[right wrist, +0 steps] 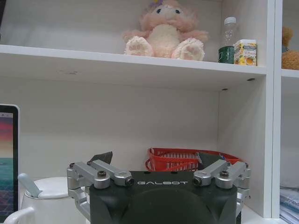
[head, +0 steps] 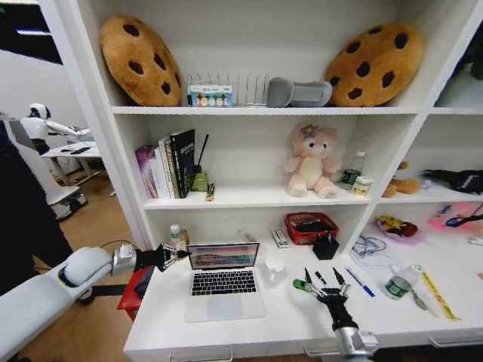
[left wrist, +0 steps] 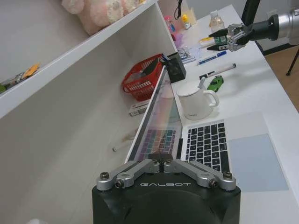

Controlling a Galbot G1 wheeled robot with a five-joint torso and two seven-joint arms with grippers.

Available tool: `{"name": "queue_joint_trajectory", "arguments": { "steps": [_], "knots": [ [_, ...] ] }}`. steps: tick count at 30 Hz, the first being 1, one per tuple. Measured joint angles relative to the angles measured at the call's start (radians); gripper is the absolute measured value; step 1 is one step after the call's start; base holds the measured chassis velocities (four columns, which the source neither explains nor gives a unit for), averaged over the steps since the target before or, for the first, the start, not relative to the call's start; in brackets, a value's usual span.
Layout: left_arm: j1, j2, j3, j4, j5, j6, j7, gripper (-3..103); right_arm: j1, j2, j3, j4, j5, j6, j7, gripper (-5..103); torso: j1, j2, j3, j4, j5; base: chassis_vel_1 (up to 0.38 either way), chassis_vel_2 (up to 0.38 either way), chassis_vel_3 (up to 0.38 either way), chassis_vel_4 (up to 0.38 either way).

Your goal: Organize the objects on the table.

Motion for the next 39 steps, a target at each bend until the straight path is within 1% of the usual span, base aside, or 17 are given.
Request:
{"name": "queue_joint_trajectory", "arguments": {
  "steps": [1, 3, 4, 6, 12, 16, 19, 25, 26, 29, 30, 32, 33, 35, 36, 38, 39],
  "knots": [
    [0.0, 0.0, 0.0, 0.0, 0.0, 0.0, 0.0, 0, 0.0, 0.0, 0.0, 0.0, 0.0, 0.0, 0.0, 100, 0.0, 0.0, 0.0, 0.0, 0.0, 0.0, 0.0, 0.0, 0.0],
    [-0.049, -0.008, 0.033, 0.008, -0.007, 0.011, -0.041, 0, 0.001, 0.001, 0.0, -0.001, 0.0, 0.0, 0.0, 100, 0.0, 0.0, 0.0, -0.0001, 0.0002, 0.0, 0.0, 0.0, 0.0],
    [-0.049, -0.008, 0.033, 0.008, -0.007, 0.011, -0.041, 0, 0.001, 0.001, 0.0, -0.001, 0.0, 0.0, 0.0, 100, 0.0, 0.0, 0.0, -0.0001, 0.0002, 0.0, 0.0, 0.0, 0.0],
    [-0.125, -0.021, 0.096, 0.019, -0.008, 0.024, -0.074, 0, 0.001, 0.004, -0.001, -0.002, -0.001, 0.001, 0.0, 100, 0.0, 0.0, 0.0, -0.0006, 0.0, 0.0, 0.0, 0.0, 0.0],
    [-0.233, -0.042, 0.193, 0.042, -0.003, 0.029, -0.08, 0, -0.002, 0.009, 0.004, -0.005, -0.001, 0.003, 0.0, 100, 0.0, 0.0, 0.0, -0.0004, 0.0002, 0.0, 0.0, 0.0, 0.0],
    [-0.278, -0.053, 0.231, 0.057, 0.0, 0.03, -0.074, 0, -0.003, 0.011, 0.009, -0.005, -0.001, 0.003, 0.0, 100, 0.0, 0.0, 0.0, -0.0004, 0.0001, 0.0, 0.0, 0.0, 0.0],
    [-0.32, -0.056, 0.271, 0.07, 0.008, 0.03, -0.049, 0, -0.004, 0.011, 0.02, -0.007, 0.002, 0.006, 0.0, 100, 0.0, 0.0, 0.0, -0.0004, 0.0001, 0.0, 0.0, 0.0, 0.0],
    [-0.333, -0.055, 0.292, 0.08, 0.028, 0.025, -0.015, 0, -0.008, 0.018, 0.037, -0.017, 0.008, 0.017, -0.006, 100, 0.0, 0.0, 0.0, -0.0002, 0.0001, 0.0, 0.0, 0.0, 0.0],
    [-0.333, -0.055, 0.292, 0.08, 0.028, 0.025, -0.015, 0, -0.008, 0.018, 0.037, -0.017, 0.008, 0.017, -0.006, 100, 0.0, 0.0, 0.0, -0.0002, 0.0001, 0.0, 0.0, 0.0, 0.0],
    [-0.338, -0.053, 0.3, 0.081, 0.032, 0.026, 0.021, 0, -0.014, 0.02, 0.047, -0.02, 0.014, 0.025, -0.013, 100, 0.0, 0.0, 0.0, -0.0004, 0.0001, 0.0, 0.0, 0.0, 0.0],
    [-0.338, -0.053, 0.3, 0.081, 0.032, 0.026, 0.021, 0, -0.014, 0.02, 0.047, -0.02, 0.014, 0.025, -0.013, 100, 0.0, 0.0, 0.0, -0.0004, 0.0001, 0.0, 0.0, 0.0, 0.0],
    [-0.338, -0.049, 0.301, 0.079, 0.031, 0.026, 0.055, 0, -0.016, 0.021, 0.059, -0.024, 0.025, 0.031, -0.015, 100, 0.0, 0.0, 0.0, -0.0003, 0.0002, 0.0, 0.0, 0.0, 0.0],
    [-0.338, -0.049, 0.301, 0.079, 0.031, 0.026, 0.055, 0, -0.016, 0.021, 0.059, -0.024, 0.025, 0.031, -0.015, 100, 0.0, 0.0, 0.0, -0.0003, 0.0002, 0.0, 0.0, 0.0, 0.0],
    [-0.335, -0.042, 0.298, 0.075, 0.031, 0.021, 0.084, 0, -0.017, 0.018, 0.071, -0.031, 0.041, 0.032, -0.018, 100, 0.0, 0.0, 0.0, -0.0004, 0.0001, 0.0, 0.0, 0.0, 0.0],
    [-0.335, -0.042, 0.298, 0.075, 0.031, 0.021, 0.084, 0, -0.017, 0.018, 0.071, -0.031, 0.041, 0.032, -0.018, 100, 0.0, 0.0, 0.0, -0.0004, 0.0001, 0.0, 0.0, 0.0, 0.0],
    [-0.321, -0.031, 0.285, 0.062, 0.031, 0.014, 0.115, 0, -0.015, 0.012, 0.08, -0.035, 0.049, 0.033, -0.019, 100, 0.0, 0.0, 0.0, -0.0004, 0.0001, 0.0, 0.0, 0.0, 0.0],
    [-0.321, -0.031, 0.285, 0.062, 0.031, 0.014, 0.115, 0, -0.015, 0.012, 0.08, -0.035, 0.049, 0.033, -0.019, 100, 0.0, 0.0, 0.0, -0.0004, 0.0001, 0.0, 0.0, 0.0, 0.0]
  ]
}}
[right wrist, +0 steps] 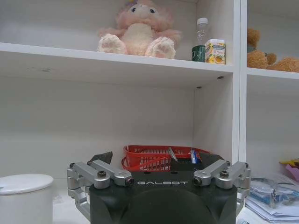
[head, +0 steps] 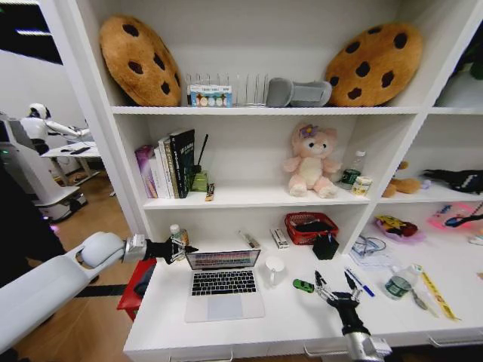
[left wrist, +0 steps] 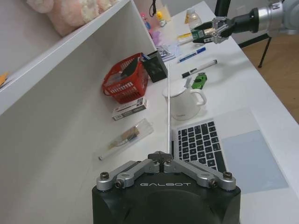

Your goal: Organize the objects on the table.

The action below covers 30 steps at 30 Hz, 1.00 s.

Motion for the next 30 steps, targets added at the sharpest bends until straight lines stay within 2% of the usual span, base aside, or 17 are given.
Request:
{"name": "queue_joint_trajectory", "arguments": {
  "steps": [3, 7, 10, 13, 18, 24, 26, 28, 29, 30],
  "knots": [
    [0.055, 0.021, -0.043, -0.044, 0.002, 0.004, 0.038, 0, 0.007, -0.005, 0.004, -0.002, 0.006, 0.0, 0.0, 100, 0.0, 0.0, 0.0, 0.0, 0.0001, 0.0, 0.0, 0.0, 0.0],
    [0.135, 0.041, -0.087, -0.103, -0.008, 0.034, 0.046, 0, 0.014, -0.005, 0.008, -0.003, 0.011, -0.001, 0.0, 100, 0.0, 0.0, 0.0, 0.0004, 0.0, 0.0, 0.0, 0.0, 0.0],
    [0.285, 0.062, -0.175, -0.176, 0.002, 0.051, 0.049, 0, 0.017, -0.004, 0.017, -0.003, 0.015, -0.003, 0.0, 100, 0.0, 0.0, 0.0, 0.0004, -0.0002, 0.0, 0.0, 0.0, 0.0],
    [0.323, 0.068, -0.197, -0.188, 0.009, 0.05, 0.049, 0, 0.012, -0.002, 0.019, -0.003, 0.016, -0.003, 0.0, 100, 0.0, 0.0, 0.0, 0.0002, 0.0, 0.0, 0.0, 0.0, 0.0],
    [0.353, 0.078, -0.237, -0.194, -0.021, 0.037, 0.049, 0, -0.001, 0.005, 0.022, 0.005, 0.013, -0.002, 0.0, 100, 0.0, 0.0, 0.0, 0.0, -0.0001, 0.0, 0.0, 0.0, 0.0],
    [0.301, 0.1, -0.25, -0.187, -0.079, 0.026, 0.069, 0, -0.007, 0.008, 0.024, 0.008, 0.011, 0.0, -0.001, 100, 0.0, 0.0, 0.0, 0.0, 0.0001, 0.0, 0.0, 0.0, 0.0],
    [0.263, 0.099, -0.235, -0.178, -0.099, 0.028, 0.046, 0, -0.007, 0.009, 0.024, 0.009, 0.011, 0.0, -0.001, 100, 0.0, 0.0, 0.0, 0.0, 0.0003, 0.0, 0.0, 0.0, 0.0],
    [0.25, 0.078, -0.21, -0.166, -0.097, 0.031, -0.038, 0, -0.007, 0.011, 0.022, 0.009, 0.011, 0.0, -0.001, 100, 0.0, 0.0, 0.0, 0.0, 0.0001, 0.0, 0.0, 0.0, 0.0],
    [0.25, 0.078, -0.21, -0.166, -0.097, 0.031, -0.038, 0, -0.007, 0.011, 0.022, 0.009, 0.011, 0.0, -0.001, 100, 0.0, 0.0, 0.0, 0.0, 0.0001, 0.0, 0.0, 0.0, 0.0],
    [0.251, 0.069, -0.203, -0.162, -0.091, 0.032, -0.068, 0, -0.007, 0.011, 0.022, 0.009, 0.011, 0.0, -0.001, 100, 0.0, 0.0, 0.0, 0.0, -0.0003, 0.0, 0.0, 0.0, 0.0]
  ]
}}
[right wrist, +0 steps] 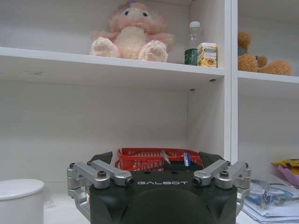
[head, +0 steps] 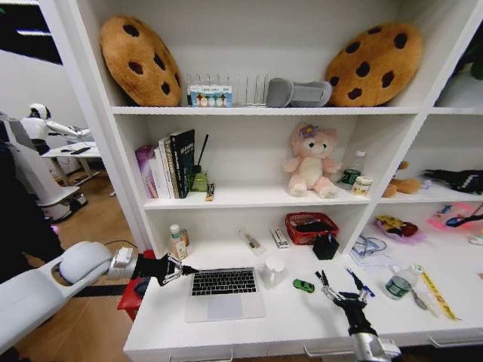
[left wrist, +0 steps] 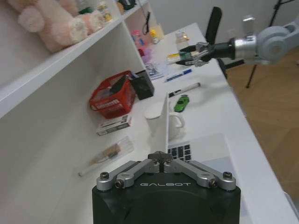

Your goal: Organize the objects on the table.

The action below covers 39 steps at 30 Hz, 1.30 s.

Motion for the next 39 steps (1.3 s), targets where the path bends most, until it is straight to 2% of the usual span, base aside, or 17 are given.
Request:
{"name": "queue_joint_trajectory", "arguments": {
  "steps": [2, 6, 11, 18, 22, 34, 37, 39],
  "knots": [
    [0.014, -0.018, 0.015, 0.008, 0.024, 0.002, -0.069, 0, -0.003, 0.002, 0.0, -0.001, -0.001, 0.001, 0.0, 100, 0.0, 0.0, 0.0, 0.0, 0.0001, 0.0, 0.0, 0.0, 0.0],
    [0.03, -0.026, 0.02, 0.013, 0.046, 0.002, -0.09, 0, -0.006, 0.003, 0.0, -0.003, -0.003, 0.002, -0.001, 100, 0.0, 0.0, 0.0, 0.0, 0.0, 0.0, 0.0, 0.0, 0.0],
    [0.036, -0.024, 0.02, 0.021, 0.069, 0.001, -0.072, 0, -0.005, 0.006, -0.006, -0.003, -0.007, 0.002, -0.001, 100, 0.0, 0.0, 0.0, 0.0001, 0.0002, 0.0, 0.0, 0.0, 0.0],
    [0.044, -0.012, 0.024, 0.028, 0.113, -0.001, 0.011, 0, -0.005, 0.015, -0.025, 0.007, -0.013, -0.001, 0.003, 100, 0.0, 0.0, 0.0, 0.0, 0.0003, 0.0, 0.0, 0.0, 0.0],
    [0.079, -0.008, 0.015, 0.017, 0.131, -0.006, 0.025, 0, -0.007, 0.014, -0.015, 0.005, -0.012, -0.001, 0.003, 100, 0.0, 0.0, 0.0, 0.0002, 0.0003, 0.0, 0.0, 0.0, 0.0],
    [0.222, -0.015, -0.025, -0.035, 0.199, -0.017, 0.015, 0, -0.018, 0.015, 0.002, 0.004, -0.008, 0.008, 0.001, 100, 0.0, 0.0, 0.0, 0.0001, 0.0003, 0.0, 0.0, 0.0, 0.0],
    [0.27, -0.021, -0.043, -0.04, 0.224, -0.032, 0.002, 0, -0.019, 0.017, 0.006, 0.004, -0.007, 0.009, 0.0, 100, 0.0, 0.0, 0.0, 0.0001, 0.0003, 0.0, 0.0, 0.0, 0.0],
    [0.33, -0.037, -0.092, -0.033, 0.231, -0.053, -0.039, 0, -0.022, 0.018, 0.009, 0.005, -0.007, 0.01, 0.0, 100, 0.0, 0.0, 0.0, -0.0002, 0.0003, 0.0, 0.0, 0.0, 0.0]
  ]
}}
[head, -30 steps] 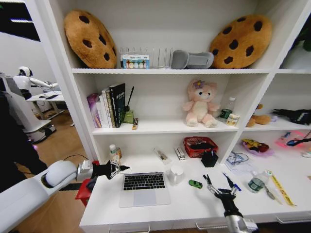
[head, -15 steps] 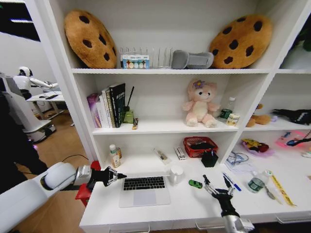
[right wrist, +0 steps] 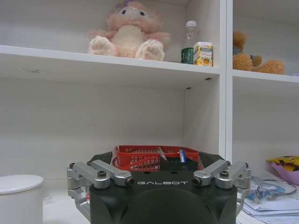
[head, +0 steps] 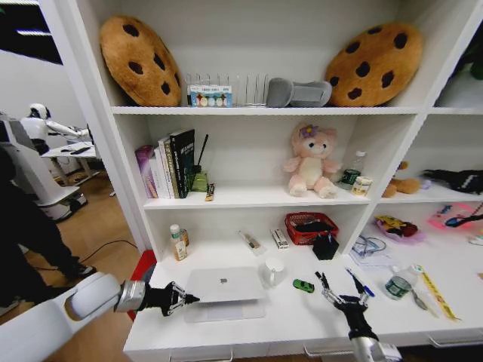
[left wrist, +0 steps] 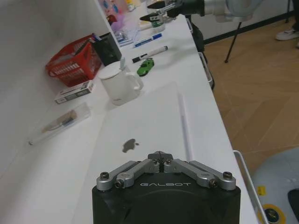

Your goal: Organize the objects on the table.

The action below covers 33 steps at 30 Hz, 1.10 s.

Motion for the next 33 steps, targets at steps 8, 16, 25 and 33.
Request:
{"name": "queue_joint_trajectory", "arguments": {
  "steps": [8, 16, 25, 33],
  "knots": [
    [0.219, -0.067, -0.188, 0.018, 0.0, -0.044, -0.169, 0, 0.001, -0.002, 0.001, 0.004, 0.008, 0.0, 0.0, 100, 0.0, 0.0, 0.0, 0.0005, 0.0, 0.0, 0.0, 0.0, 0.0],
    [0.327, -0.236, -0.414, 0.003, -0.11, 0.047, -0.507, -1, 0.009, -0.021, -0.005, 0.014, 0.017, -0.007, 0.004, 100, 0.0, 0.0, 0.0, 0.0001, -0.0002, 0.0, 0.0, 0.0, 0.0],
    [0.542, -0.567, -0.731, -0.177, -0.215, 0.289, -0.925, 36, 0.008, -0.072, -0.05, 0.047, 0.016, -0.075, 0.071, 100, 0.0, 0.0, 0.0, 0.0005, 0.0, 0.0, 0.0, 0.0, 0.0],
    [0.721, -0.818, -0.835, -0.394, -0.186, 0.286, -0.925, 68, -0.037, -0.093, -0.083, 0.104, 0.027, -0.122, 0.076, 100, 0.0, 0.0, 0.0, 0.0002, 0.0003, 0.0, 0.0, 0.0, 0.0]
  ]
}}
